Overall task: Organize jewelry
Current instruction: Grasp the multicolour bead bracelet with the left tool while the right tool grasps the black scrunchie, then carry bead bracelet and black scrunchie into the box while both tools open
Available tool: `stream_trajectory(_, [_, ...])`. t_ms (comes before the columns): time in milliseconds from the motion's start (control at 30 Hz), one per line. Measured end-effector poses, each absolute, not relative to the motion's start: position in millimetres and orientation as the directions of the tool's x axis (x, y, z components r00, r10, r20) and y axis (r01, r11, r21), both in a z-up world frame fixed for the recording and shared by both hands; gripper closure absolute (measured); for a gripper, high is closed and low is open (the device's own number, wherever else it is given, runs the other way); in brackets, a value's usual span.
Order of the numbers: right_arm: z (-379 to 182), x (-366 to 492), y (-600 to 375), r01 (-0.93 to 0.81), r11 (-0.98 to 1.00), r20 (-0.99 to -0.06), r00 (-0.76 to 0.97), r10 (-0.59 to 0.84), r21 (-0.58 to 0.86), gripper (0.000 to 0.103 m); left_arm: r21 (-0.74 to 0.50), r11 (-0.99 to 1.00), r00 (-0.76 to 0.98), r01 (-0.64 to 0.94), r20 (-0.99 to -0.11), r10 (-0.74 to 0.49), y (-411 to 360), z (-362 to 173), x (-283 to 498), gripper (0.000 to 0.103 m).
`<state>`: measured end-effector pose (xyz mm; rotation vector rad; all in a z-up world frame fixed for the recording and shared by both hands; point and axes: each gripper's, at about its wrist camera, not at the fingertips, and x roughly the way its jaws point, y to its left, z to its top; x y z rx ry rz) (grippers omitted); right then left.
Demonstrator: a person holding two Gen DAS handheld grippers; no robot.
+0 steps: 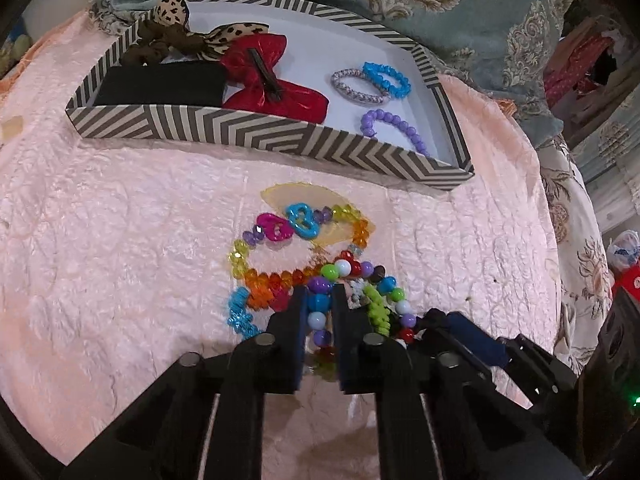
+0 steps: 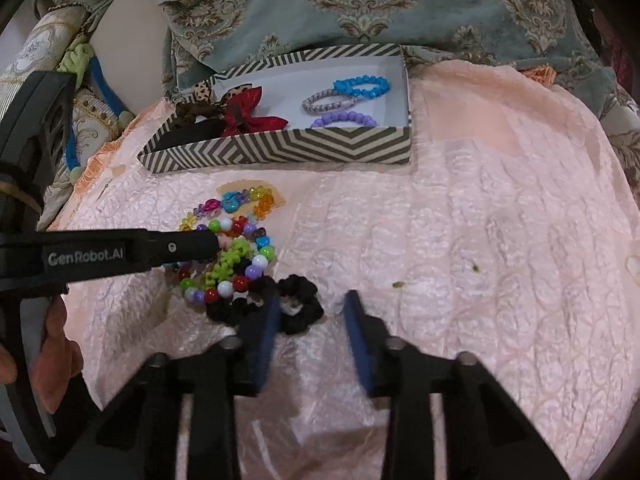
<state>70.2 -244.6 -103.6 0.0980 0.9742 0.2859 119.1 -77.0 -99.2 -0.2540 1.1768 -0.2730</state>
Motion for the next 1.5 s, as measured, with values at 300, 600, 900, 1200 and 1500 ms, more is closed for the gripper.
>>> stream_trajectory(300, [-60.4,49.6,-260.5,-0.199,0.948,-0.734,0.600,0.319,0.250,0.097,-0.359,0.925,0.422,0.123,-0.825,-0.376,-65.9,-56.7,105.9,0.103])
stream_trajectory(600, [-26.2,45.6,-262.8,-0.230,0.945,-0.714,0.620,0.325,0.231,0.097,-0.354,0.924,0.509,0.142,-0.775,-0.375,-52.5,-8.9,95.6,0.103])
stream_trajectory(900, [-87.4,78.2,-240.4,-0.241,0.958,-0.822,0.507,0.259,0.153,0.062,-0.334,0.933,0.537,0.136,-0.766,-0.352,-41.2,4.1,86.4,0.103])
stream_trajectory(1200, [-61.1,63.5,-258.8,-0.231,0.951,-0.761,0.572,0.305,0.208,0.099,-0.317,0.940,0.542,0.128,-0.771,-0.334,-35.4,6.5,87.5,0.103])
stream_trajectory(1500, [-10.6,61.9,-272.4,-0.234,0.947,-0.712,0.626,0.319,0.220,0.099,-0.275,0.951,0.565,0.144,-0.766,-0.307,-42.2,20.7,96.3,0.103])
